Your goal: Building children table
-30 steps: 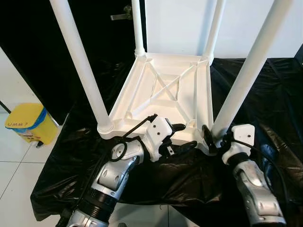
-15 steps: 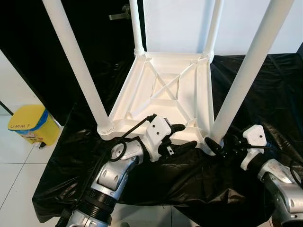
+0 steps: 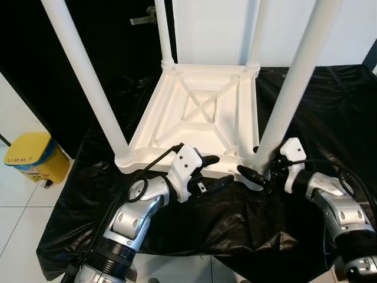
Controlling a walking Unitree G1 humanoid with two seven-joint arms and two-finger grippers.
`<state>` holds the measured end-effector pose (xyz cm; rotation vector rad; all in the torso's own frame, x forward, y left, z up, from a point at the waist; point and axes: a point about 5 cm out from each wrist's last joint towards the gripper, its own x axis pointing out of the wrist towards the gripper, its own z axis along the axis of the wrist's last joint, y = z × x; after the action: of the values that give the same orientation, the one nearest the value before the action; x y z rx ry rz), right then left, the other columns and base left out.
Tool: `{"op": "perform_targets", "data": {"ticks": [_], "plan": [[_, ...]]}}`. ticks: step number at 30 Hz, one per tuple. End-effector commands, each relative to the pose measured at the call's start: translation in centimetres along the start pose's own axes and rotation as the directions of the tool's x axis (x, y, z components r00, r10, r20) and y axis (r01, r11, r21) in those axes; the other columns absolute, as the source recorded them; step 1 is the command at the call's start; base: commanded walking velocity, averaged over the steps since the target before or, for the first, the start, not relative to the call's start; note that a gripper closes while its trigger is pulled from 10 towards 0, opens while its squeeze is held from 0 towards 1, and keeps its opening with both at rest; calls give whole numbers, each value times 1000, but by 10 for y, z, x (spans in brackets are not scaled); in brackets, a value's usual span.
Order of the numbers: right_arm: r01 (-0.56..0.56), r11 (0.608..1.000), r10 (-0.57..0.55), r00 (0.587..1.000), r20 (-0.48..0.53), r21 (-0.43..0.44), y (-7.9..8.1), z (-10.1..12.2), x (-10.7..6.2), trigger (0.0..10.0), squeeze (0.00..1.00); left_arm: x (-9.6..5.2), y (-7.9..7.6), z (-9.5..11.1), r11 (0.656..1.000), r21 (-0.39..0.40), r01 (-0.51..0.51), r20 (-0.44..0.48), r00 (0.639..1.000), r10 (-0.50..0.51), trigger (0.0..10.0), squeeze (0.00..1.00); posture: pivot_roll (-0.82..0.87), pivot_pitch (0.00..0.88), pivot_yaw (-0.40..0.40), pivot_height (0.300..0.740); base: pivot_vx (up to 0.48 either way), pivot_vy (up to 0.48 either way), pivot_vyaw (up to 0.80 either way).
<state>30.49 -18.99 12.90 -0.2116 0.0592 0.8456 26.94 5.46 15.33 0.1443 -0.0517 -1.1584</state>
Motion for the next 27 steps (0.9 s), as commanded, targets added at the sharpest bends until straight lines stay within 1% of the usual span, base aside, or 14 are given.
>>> {"op": "perform_targets", "data": {"ticks": [1,6,10,11,15,17,19,20,21,23,24,25,27], "plan": [[-46,999,46,999,-10,-9,4,-1,9,0,0,-1,-5,1,999,0,41,1,999,-41,10000,0,-86,35,13,740,0,0,0],[-57,998,57,998,-13,-10,2,-3,10,0,0,-2,-7,0,999,-4,34,1,999,-34,10000,0,-80,36,10,740,0,0,0],[-56,998,56,998,-30,-3,3,-11,7,0,0,-4,-9,-1,1000,-11,25,-2,1000,-25,10000,0,-86,41,10,740,0,0,0],[-39,999,38,999,-31,-1,4,-13,5,10000,0,-4,-8,-2,1000,-13,24,-4,1000,-24,10000,0,-92,42,12,740,0,0,0],[-1,1000,1,999,-32,8,5,-16,2,10000,0,-3,-8,-2,1000,-14,24,-5,1000,-24,10000,0,-99,42,15,740,0,0,0],[-1,1000,1,999,-32,8,5,-16,2,10000,0,-3,-8,-2,1000,-14,24,-5,1000,-24,10000,0,-99,42,15,740,0,0,0],[89,996,-89,996,-12,21,15,-18,2,10000,0,0,-7,-2,999,-15,30,-5,1000,-30,10000,0,-119,46,28,740,0,0,0],[157,987,-157,988,-1,28,21,-19,2,10000,0,1,-7,-2,999,-15,34,-4,999,-34,10000,0,-127,45,34,740,0,0,0],[157,987,-157,988,-1,28,21,-19,2,10000,0,1,-7,-2,999,-15,34,-4,999,-34,10000,0,-127,45,34,740,0,0,0],[251,967,-251,968,6,35,26,-20,1,10000,0,2,-6,-1,999,-14,40,-3,999,-40,10000,0,-132,47,38,740,0,0,0],[278,960,-278,960,6,35,26,-21,1,10000,0,2,-6,-1,999,-13,42,-2,999,-42,10000,0,-135,47,41,740,0,0,0],[278,960,-278,960,6,35,26,-21,1,10000,0,2,-6,-1,999,-13,42,-2,999,-42,10000,0,-135,47,41,740,0,0,0],[373,927,-374,927,11,49,32,-22,0,10000,0,3,-4,0,999,-11,45,-1,999,-45,10000,0,-148,49,48,740,0,0,0]]}}
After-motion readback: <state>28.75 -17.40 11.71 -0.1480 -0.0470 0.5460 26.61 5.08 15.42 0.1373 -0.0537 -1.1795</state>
